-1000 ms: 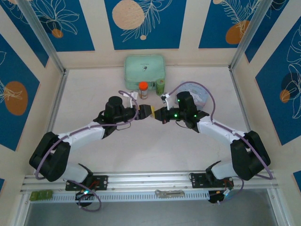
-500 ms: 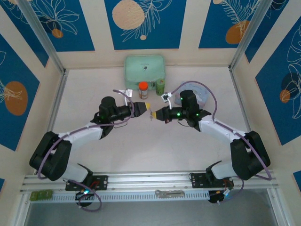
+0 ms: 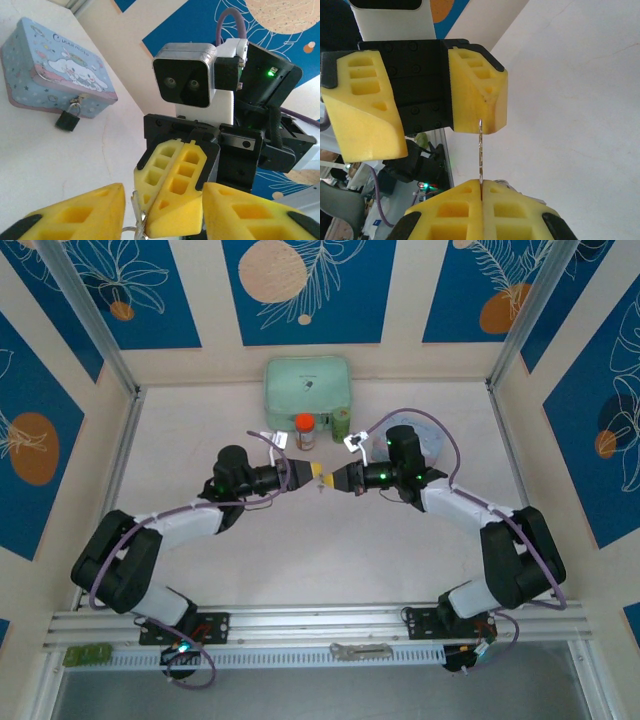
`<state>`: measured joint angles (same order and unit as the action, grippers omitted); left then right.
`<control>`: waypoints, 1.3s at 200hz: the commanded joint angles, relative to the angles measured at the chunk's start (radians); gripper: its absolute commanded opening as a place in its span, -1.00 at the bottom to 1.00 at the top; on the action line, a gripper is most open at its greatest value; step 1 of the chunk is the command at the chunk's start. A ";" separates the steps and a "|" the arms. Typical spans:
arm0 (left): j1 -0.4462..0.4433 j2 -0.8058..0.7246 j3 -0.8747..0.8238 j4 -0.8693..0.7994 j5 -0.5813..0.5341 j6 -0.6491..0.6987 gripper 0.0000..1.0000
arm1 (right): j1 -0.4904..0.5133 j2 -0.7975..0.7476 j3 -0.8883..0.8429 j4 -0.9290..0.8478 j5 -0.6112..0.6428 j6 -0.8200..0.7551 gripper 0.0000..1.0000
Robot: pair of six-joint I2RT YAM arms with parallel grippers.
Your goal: Unlock a padlock with a key
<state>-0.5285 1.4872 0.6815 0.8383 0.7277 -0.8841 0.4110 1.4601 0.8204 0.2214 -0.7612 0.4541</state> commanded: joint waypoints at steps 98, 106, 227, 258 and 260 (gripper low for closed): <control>-0.013 0.051 0.039 0.097 0.038 -0.028 -1.00 | -0.008 0.007 0.035 0.001 -0.011 0.017 -0.96; -0.013 0.044 0.034 0.084 0.025 -0.018 -1.00 | -0.011 -0.004 0.035 -0.012 0.012 0.011 -0.81; -0.030 -0.084 -0.051 -0.362 -0.511 0.121 -1.00 | -0.354 -0.015 0.284 -0.550 0.960 0.083 0.98; -0.031 -0.079 -0.058 -0.347 -0.519 0.099 -1.00 | -0.422 0.141 0.422 -0.627 1.049 0.071 0.98; -0.031 -0.079 -0.059 -0.345 -0.519 0.099 -1.00 | -0.424 0.150 0.430 -0.631 1.055 0.070 0.98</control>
<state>-0.5507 1.4117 0.6281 0.4839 0.2554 -0.7624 0.0124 1.5181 1.1690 -0.2844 0.1646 0.5114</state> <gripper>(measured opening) 0.052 0.990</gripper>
